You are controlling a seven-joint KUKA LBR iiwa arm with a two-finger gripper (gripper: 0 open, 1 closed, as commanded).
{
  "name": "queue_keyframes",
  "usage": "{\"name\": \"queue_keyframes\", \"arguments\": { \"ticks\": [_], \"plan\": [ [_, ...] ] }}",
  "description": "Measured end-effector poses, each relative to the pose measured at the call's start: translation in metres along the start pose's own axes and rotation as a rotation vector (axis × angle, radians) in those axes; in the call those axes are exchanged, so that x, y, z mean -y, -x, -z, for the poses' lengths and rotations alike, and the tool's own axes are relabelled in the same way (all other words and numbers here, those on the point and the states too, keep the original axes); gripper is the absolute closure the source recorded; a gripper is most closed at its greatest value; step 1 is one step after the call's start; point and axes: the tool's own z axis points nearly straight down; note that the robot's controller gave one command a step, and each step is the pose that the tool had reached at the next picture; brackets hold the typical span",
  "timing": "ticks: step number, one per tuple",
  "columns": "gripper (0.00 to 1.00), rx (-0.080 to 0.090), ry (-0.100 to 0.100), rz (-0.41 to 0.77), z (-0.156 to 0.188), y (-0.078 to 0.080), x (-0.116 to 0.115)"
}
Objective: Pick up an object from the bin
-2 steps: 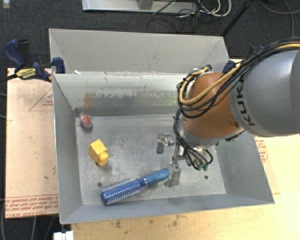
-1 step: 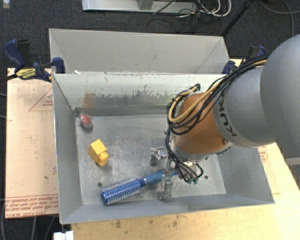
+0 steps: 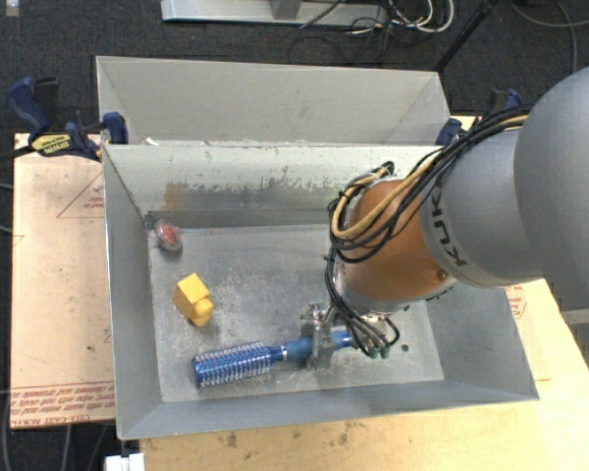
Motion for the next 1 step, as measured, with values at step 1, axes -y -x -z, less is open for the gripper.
{"name": "queue_keyframes", "arguments": {
  "ticks": [1],
  "plan": [
    [1.0,0.009,0.001,-0.068,0.1653,-0.009,0.0015]
  ]
}}
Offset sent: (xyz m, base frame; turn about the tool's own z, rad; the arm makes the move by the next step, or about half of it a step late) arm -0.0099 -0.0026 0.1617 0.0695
